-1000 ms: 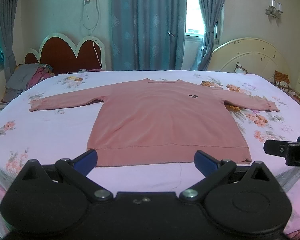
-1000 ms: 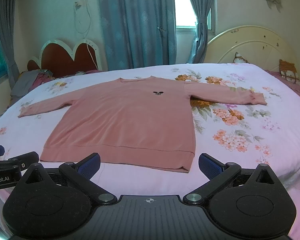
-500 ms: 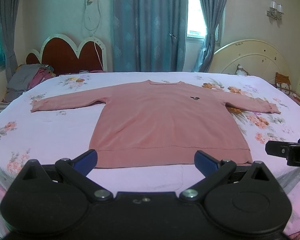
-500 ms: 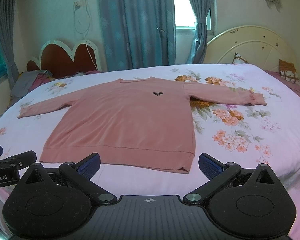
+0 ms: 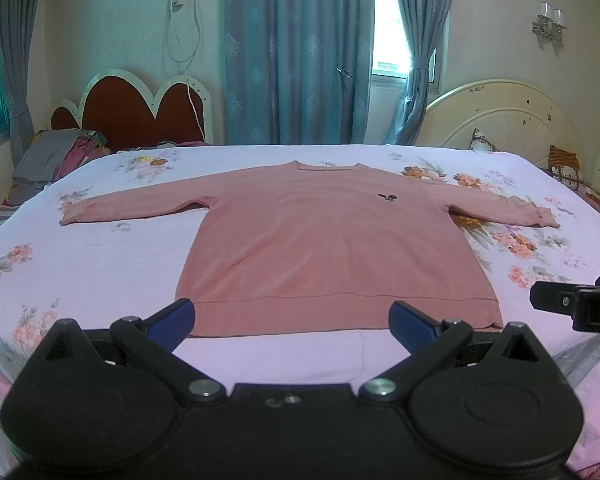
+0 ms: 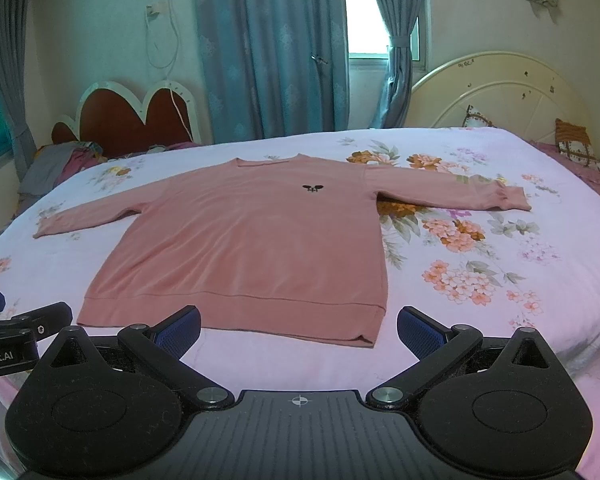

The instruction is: Fold small clothes

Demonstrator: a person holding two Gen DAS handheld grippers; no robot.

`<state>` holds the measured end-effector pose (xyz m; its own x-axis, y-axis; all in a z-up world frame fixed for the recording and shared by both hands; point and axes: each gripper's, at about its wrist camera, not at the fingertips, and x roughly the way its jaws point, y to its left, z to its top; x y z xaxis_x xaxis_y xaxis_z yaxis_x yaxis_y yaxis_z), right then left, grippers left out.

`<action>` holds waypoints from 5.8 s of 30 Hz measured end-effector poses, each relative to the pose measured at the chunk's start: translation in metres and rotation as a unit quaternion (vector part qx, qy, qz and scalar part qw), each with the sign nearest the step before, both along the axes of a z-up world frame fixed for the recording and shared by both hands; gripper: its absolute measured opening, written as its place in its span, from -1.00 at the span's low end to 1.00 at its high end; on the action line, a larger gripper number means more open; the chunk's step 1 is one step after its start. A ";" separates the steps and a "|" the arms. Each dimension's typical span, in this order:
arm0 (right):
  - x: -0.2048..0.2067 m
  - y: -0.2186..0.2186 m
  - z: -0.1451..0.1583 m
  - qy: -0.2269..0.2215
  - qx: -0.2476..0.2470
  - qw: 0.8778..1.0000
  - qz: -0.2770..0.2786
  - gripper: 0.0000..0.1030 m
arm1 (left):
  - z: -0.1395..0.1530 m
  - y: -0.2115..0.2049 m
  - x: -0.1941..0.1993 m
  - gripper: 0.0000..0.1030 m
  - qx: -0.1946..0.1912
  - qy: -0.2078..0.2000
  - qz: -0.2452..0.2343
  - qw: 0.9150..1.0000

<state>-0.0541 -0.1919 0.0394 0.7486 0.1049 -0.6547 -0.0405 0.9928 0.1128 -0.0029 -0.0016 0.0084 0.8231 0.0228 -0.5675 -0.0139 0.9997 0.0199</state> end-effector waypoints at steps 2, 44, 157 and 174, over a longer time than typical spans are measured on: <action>0.000 0.000 0.000 0.000 0.000 1.000 0.000 1.00 | 0.000 0.000 0.000 1.00 0.000 0.000 0.000 1.000; 0.005 0.000 -0.001 0.001 -0.003 1.000 0.006 1.00 | -0.004 0.002 0.001 1.00 -0.001 0.001 0.009 1.000; 0.488 -0.050 -0.140 0.044 0.075 0.995 -0.040 -0.85 | -0.112 0.067 0.410 1.00 -0.043 0.155 -0.029 0.987; 0.480 0.110 -0.186 0.031 0.012 0.994 0.102 0.63 | -0.118 0.109 0.426 0.78 -0.115 0.145 -0.013 0.983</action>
<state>0.4263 -0.0821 -0.1463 0.6681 0.2658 -0.6950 -0.2320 0.9619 0.1448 0.4235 0.1075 -0.1099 0.6242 -0.1533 -0.7661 -0.0149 0.9780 -0.2079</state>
